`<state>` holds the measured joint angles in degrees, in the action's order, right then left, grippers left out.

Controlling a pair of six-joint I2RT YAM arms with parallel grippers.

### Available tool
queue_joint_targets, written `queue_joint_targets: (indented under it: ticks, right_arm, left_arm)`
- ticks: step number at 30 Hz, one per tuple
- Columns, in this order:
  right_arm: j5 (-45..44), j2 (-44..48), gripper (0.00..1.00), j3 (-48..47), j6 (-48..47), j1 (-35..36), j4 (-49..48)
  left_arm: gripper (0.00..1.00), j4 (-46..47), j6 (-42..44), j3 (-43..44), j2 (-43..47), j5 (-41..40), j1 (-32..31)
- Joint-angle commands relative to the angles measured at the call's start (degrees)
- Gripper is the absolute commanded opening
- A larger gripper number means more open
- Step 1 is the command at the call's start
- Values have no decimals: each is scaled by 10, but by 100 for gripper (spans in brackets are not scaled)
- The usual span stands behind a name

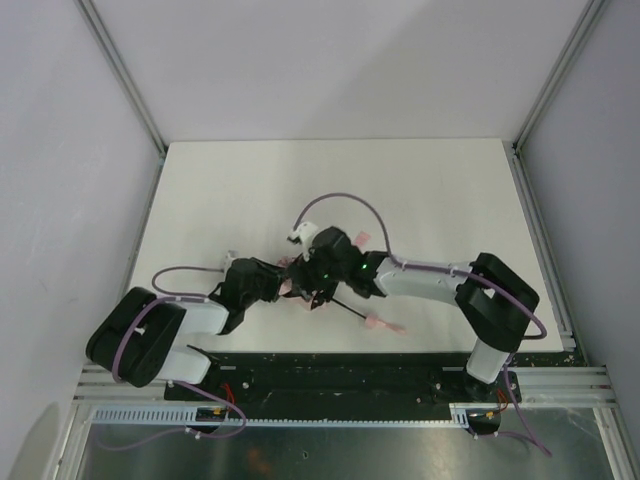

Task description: Put away the umbrella

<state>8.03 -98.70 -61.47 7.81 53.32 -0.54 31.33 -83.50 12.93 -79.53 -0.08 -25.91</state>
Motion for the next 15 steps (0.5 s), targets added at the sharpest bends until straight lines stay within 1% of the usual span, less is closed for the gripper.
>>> queue_joint_targets:
  ticks: [1,7,10,13,14,15]
  right_arm:
    - [-166,-17,81,-21,-69,60,-5]
    - [-255,-91,80,-50,-83,115,-14]
    - [-317,-134,79,-54,-94,138,-18]
    - [-369,-169,73,-55,-83,146,-10]
    - [-378,-181,70,-54,-74,145,-8]
    - [-379,-189,64,-54,-68,144,-6]
  left_arm:
    - [8,-120,59,-33,-1,-38,1]
    - [8,-129,54,-37,15,-36,1]
    - [8,-133,47,-37,20,-32,1]
    - [8,-135,44,-35,23,-26,0]
    - [8,-135,43,-35,25,-25,1]
    - [8,-136,42,-36,27,-24,1]
